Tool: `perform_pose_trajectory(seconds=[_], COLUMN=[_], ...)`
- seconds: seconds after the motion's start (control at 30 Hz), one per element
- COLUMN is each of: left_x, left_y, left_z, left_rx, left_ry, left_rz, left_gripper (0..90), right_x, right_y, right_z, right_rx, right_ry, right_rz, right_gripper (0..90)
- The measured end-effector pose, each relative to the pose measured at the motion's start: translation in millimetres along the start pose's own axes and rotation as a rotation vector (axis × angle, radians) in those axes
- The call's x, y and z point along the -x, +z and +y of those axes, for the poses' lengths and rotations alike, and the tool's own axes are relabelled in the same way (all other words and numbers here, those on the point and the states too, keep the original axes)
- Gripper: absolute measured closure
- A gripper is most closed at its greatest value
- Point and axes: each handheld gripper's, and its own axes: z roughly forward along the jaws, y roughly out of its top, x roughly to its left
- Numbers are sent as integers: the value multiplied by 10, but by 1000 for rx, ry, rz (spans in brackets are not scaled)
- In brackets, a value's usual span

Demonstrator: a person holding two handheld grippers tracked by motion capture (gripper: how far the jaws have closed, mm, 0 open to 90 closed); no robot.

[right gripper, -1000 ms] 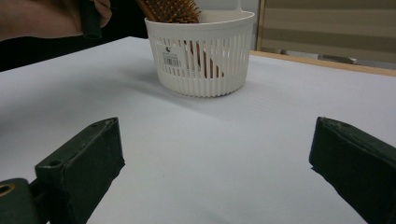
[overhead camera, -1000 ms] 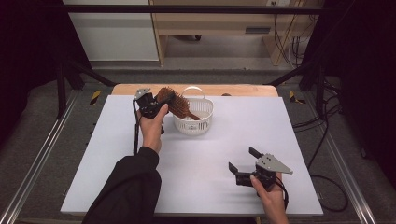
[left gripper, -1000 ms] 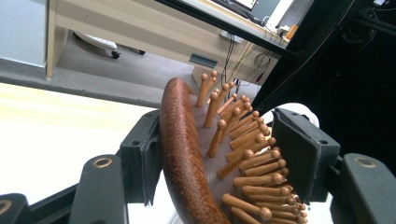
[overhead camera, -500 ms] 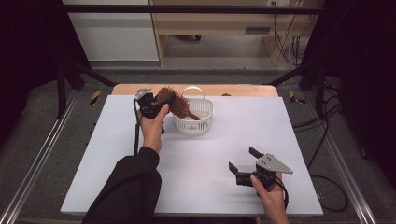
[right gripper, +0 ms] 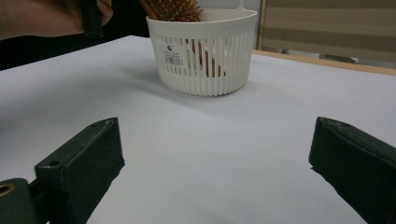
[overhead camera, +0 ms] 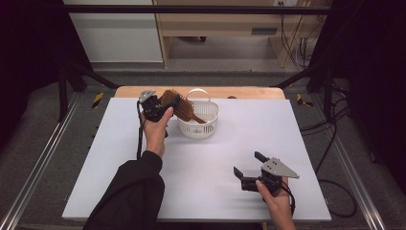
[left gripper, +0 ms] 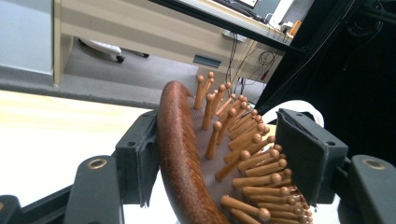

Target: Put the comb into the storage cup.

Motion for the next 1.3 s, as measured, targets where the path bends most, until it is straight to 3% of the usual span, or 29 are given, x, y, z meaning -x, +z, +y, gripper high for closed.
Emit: perform_pose_trajectory(seconds=[0.37,0.8,1.3], left_x=[7,32,50], left_y=[55,40,46], left_z=[-31,-25,-28], left_rx=[21,18,26], left_ry=[17,48,57], left_rz=[-22,-7,-5], left_gripper=[241,85,56], right_x=[15,10,21], right_y=[-13,-5,-16], right_z=[0,-1,1], right_rx=[4,2,5], right_ry=[5,11,8], right_rz=[-6,-10,-11], right_gripper=[31,33,32])
